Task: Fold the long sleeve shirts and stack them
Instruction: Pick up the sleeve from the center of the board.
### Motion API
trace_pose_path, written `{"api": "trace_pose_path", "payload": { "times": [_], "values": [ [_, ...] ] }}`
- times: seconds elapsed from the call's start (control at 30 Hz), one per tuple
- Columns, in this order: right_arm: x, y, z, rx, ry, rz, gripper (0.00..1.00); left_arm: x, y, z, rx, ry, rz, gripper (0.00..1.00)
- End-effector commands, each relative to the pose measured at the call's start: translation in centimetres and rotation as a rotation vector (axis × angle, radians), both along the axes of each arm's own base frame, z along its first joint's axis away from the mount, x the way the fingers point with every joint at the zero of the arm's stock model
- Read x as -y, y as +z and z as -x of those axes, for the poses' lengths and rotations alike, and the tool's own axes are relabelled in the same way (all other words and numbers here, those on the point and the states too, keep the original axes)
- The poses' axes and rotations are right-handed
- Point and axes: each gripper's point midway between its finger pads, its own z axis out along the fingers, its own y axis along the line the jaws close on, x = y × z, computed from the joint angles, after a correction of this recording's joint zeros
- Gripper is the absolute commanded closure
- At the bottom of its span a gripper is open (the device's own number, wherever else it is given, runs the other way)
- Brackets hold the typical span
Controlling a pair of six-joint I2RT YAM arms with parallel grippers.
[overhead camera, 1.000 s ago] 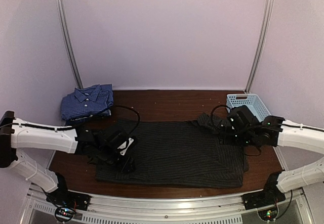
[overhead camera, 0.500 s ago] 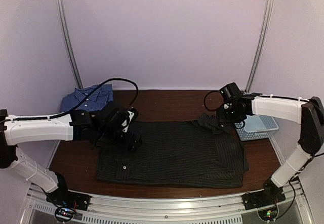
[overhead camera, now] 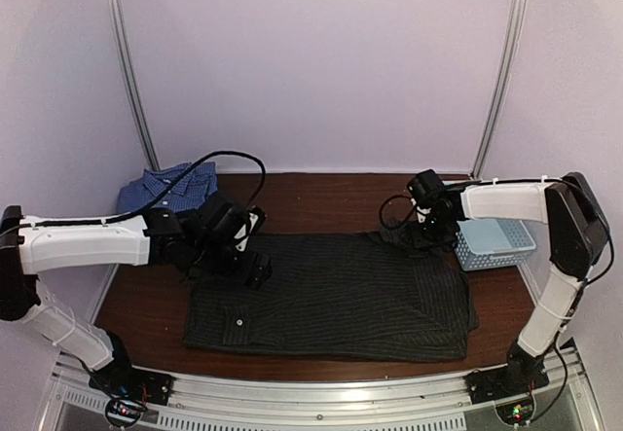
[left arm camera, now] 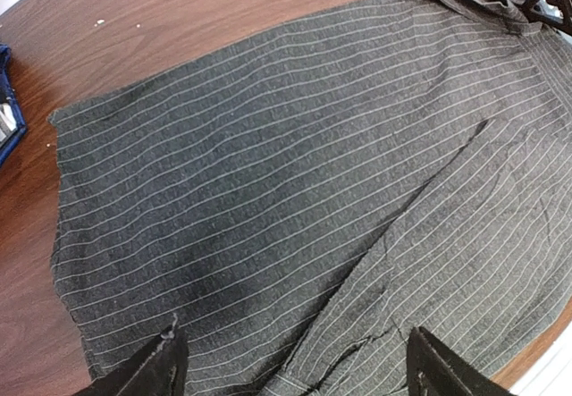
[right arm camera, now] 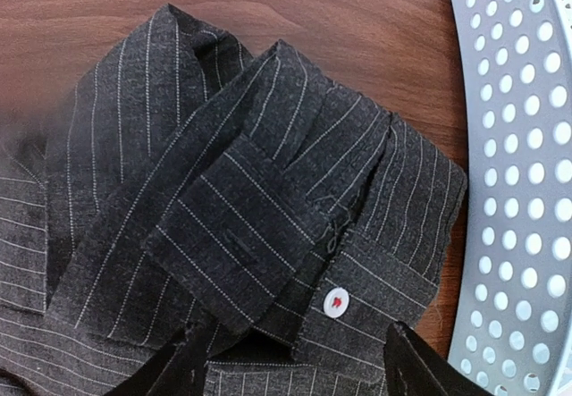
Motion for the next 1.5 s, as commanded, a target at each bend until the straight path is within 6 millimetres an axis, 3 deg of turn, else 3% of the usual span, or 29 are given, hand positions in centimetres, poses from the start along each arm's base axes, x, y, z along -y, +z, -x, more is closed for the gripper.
{"api": "trace_pose_path", "payload": {
  "times": [0.0, 0.3, 0.57, 0.93, 1.17, 1.4, 1.47],
  "values": [
    [0.7, -0.1, -1.0, -0.001, -0.006, 0.058, 0.32, 1.6, 1.1, -0.9, 0.023, -0.028, 0.045, 0.14],
    [1.7, -0.8, -2.3, -0.001, -0.031, 0.103, 0.38, 1.4, 0.7, -0.8, 0.018, -0.025, 0.038, 0.14],
    [3.2, -0.6, -2.4, 0.000, -0.059, 0.177, 0.46, 1.3, 0.0, -0.9, 0.013, -0.020, 0.020, 0.14],
    [4.4, -2.0, -2.9, -0.023, -0.075, 0.175, 0.51, 0.9, -0.6, -1.1, 0.016, -0.006, 0.000, 0.14],
    [4.7, -2.0, -3.1, -0.012, -0.079, 0.174, 0.71, 0.7, -1.2, -1.1, 0.007, -0.001, -0.010, 0.14],
    [4.9, 0.0, -3.0, 0.038, -0.094, 0.155, 1.00, 0.0, -1.7, -1.7, 0.003, 0.019, -0.016, 0.12],
    [5.1, 1.0, -2.7, 0.053, -0.102, 0.148, 1.00, -0.6, -1.6, -2.2, 0.000, 0.037, -0.011, 0.12]
  ]
}}
